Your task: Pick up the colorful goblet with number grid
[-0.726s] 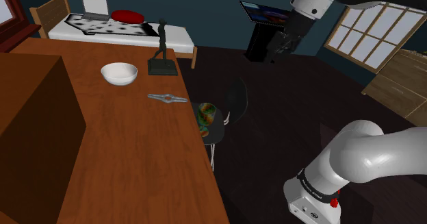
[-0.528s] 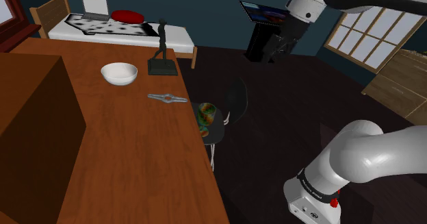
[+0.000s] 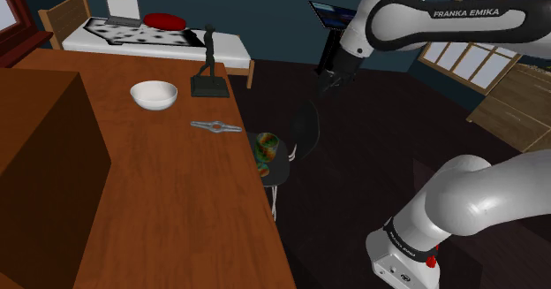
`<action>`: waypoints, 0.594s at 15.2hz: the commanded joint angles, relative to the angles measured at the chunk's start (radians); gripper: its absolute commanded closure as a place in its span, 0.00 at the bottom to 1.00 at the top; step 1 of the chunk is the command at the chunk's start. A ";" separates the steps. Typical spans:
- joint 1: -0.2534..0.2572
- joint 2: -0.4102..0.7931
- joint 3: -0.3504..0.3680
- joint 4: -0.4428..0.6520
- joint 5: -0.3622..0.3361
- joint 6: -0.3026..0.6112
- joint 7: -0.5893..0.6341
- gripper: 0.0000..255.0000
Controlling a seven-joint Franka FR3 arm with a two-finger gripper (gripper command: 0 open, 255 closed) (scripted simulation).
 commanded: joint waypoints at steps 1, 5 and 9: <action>-0.001 0.056 -0.001 -0.019 0.000 0.076 -0.006 0.00; -0.004 0.188 -0.005 -0.027 -0.001 0.213 -0.019 0.00; -0.006 0.335 -0.010 -0.011 0.000 0.341 -0.033 0.00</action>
